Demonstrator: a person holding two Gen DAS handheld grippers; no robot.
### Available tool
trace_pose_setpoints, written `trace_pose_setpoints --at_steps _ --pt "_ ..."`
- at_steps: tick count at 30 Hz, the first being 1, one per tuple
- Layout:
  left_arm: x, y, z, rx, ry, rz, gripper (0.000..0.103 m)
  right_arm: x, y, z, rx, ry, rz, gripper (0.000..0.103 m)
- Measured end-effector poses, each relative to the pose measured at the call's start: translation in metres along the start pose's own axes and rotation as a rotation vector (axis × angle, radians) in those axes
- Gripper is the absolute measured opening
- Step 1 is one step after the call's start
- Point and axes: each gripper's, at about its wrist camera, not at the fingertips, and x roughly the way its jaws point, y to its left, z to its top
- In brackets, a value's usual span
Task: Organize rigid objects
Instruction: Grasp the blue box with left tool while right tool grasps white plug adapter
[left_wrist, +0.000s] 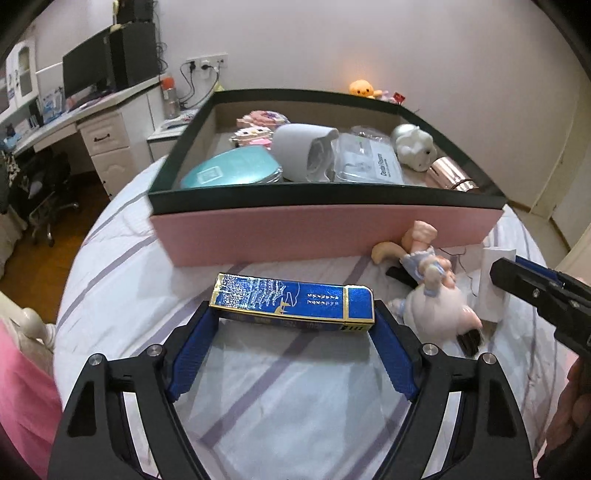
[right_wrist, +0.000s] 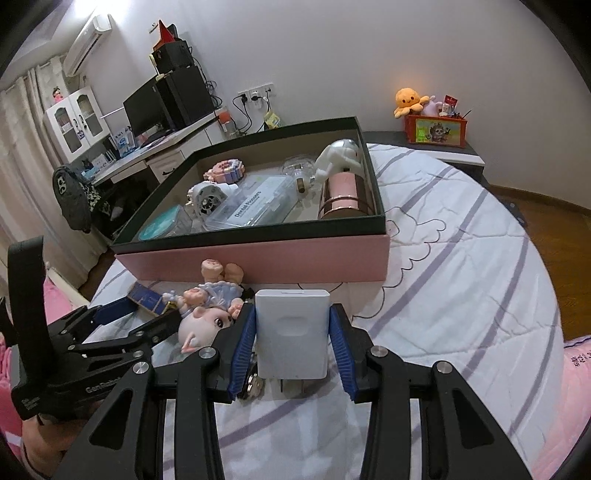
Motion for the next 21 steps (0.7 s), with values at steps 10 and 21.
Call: trace_pose_setpoints --at_steps 10,21 --pt "-0.058 0.005 -0.009 -0.009 -0.088 -0.008 0.083 -0.031 0.012 -0.006 -0.019 -0.046 0.014 0.041" --pt "-0.112 0.012 0.012 -0.002 -0.216 -0.001 0.083 -0.069 0.041 0.014 -0.088 -0.137 0.049 0.041"
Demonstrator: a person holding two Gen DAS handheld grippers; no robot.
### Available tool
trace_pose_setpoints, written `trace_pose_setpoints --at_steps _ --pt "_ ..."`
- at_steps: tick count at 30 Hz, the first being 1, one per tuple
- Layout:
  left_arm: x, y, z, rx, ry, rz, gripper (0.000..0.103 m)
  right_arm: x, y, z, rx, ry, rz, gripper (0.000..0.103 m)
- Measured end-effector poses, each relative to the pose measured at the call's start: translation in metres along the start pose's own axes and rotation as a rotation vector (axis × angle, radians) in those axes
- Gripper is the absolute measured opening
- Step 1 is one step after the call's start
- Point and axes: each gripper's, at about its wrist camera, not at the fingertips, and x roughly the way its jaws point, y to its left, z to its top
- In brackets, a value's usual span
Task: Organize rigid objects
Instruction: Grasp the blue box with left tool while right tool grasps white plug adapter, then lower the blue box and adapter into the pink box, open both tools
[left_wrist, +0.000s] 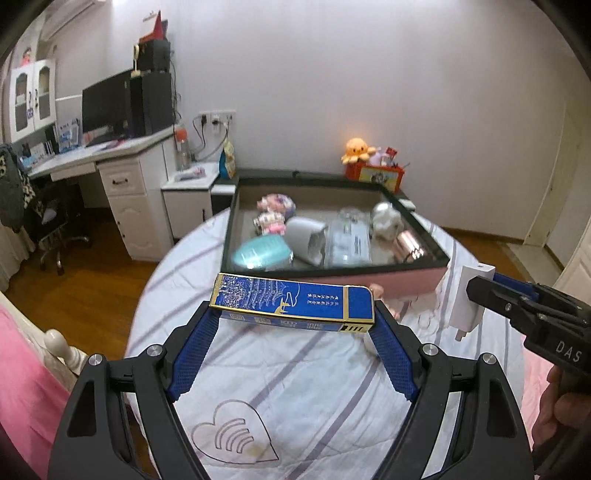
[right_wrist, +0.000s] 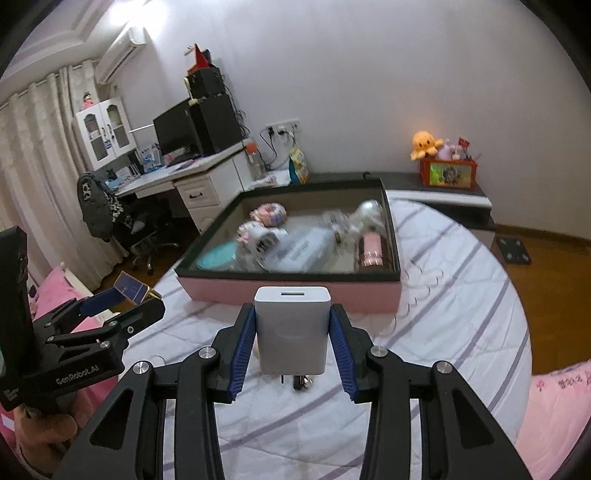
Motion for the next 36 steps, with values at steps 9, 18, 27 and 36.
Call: trace_pose_setpoints --at_steps 9,18,27,36 --pt "0.008 0.003 0.038 0.012 -0.069 0.014 0.083 0.021 0.002 0.041 -0.040 -0.026 -0.008 0.041" --pt "0.095 0.015 0.100 -0.002 -0.067 0.017 0.083 0.103 -0.030 0.100 -0.012 0.037 -0.043 0.041" --pt "0.180 0.007 0.111 0.022 0.046 0.031 0.084 0.162 -0.052 0.105 0.032 0.117 -0.075 0.041" --pt "0.171 0.011 0.100 0.000 0.031 0.079 0.103 0.140 -0.063 0.098 0.095 0.070 -0.090 0.091"
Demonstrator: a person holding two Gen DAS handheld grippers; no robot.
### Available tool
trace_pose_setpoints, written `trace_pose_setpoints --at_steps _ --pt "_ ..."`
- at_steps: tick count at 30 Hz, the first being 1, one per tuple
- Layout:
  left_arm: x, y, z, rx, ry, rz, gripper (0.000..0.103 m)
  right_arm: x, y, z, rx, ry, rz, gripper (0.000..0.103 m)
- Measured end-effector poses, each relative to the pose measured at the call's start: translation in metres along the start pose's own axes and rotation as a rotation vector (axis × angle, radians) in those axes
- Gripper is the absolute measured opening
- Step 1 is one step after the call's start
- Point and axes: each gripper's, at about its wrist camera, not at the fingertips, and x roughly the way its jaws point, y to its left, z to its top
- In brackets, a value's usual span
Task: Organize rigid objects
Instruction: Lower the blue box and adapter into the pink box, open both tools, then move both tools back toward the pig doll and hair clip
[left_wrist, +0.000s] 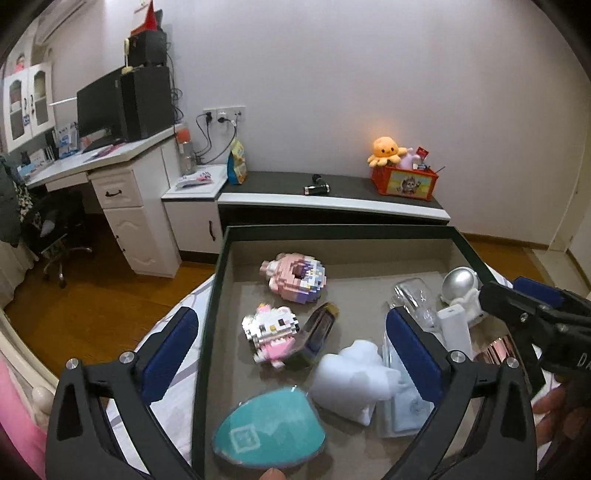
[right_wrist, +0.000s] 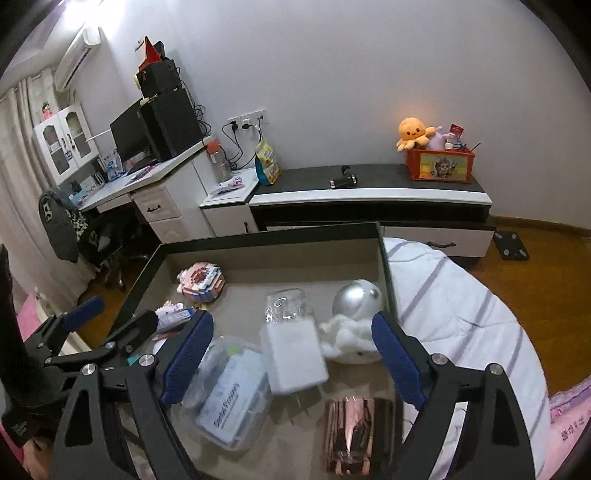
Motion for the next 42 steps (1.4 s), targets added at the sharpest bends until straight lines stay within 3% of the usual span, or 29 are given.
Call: trace_pose_setpoints --at_steps 2,12,19,32,42 --pt "-0.013 0.001 -0.004 -0.003 -0.010 -0.003 0.103 -0.012 0.001 -0.004 0.007 -0.014 -0.010 0.103" --pt "-0.119 0.000 -0.042 0.001 -0.114 -0.074 0.103 -0.098 0.023 -0.047 -0.006 -0.101 0.019 0.103" --pt "-0.179 -0.001 -0.073 -0.015 -0.151 -0.072 0.103 -0.147 0.030 -0.085 0.000 -0.137 0.028 0.103" --pt "-0.240 0.001 -0.115 -0.073 -0.172 -0.008 0.103 -0.202 0.040 -0.142 0.023 -0.184 0.023 0.103" --pt "-0.257 -0.007 -0.136 -0.051 -0.173 0.006 0.103 -0.220 0.042 -0.170 0.013 -0.181 -0.003 0.103"
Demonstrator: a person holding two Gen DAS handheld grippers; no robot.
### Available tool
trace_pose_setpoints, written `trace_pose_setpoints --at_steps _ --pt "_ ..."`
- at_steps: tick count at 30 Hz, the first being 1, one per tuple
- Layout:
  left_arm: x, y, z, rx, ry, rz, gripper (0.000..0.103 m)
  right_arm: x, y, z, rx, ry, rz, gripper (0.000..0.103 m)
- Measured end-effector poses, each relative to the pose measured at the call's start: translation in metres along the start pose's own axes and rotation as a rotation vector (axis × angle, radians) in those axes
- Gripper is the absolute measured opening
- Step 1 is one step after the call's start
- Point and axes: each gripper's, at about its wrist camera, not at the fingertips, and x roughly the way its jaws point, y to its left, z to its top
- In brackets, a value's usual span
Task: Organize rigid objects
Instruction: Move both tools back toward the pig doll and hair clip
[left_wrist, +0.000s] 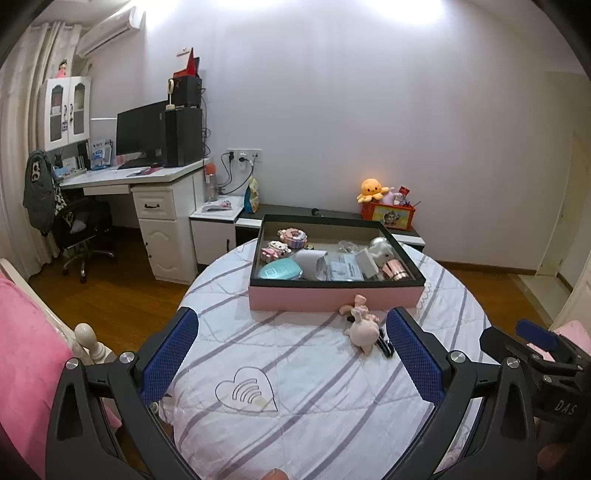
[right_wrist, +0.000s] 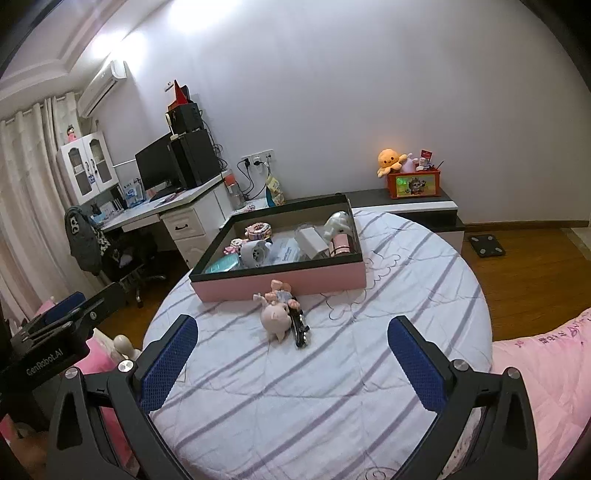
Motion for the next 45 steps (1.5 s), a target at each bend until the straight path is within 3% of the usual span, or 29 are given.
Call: trace_pose_setpoints --at_steps 32,45 --pt "0.003 0.001 -0.020 -0.015 0.036 0.000 0.103 0.001 0.005 -0.006 -0.006 0.017 -0.010 0.103" --pt "0.033 -0.008 -0.033 -0.018 0.103 -0.038 0.103 0.024 -0.009 -0.013 -0.009 0.075 -0.052 0.103"
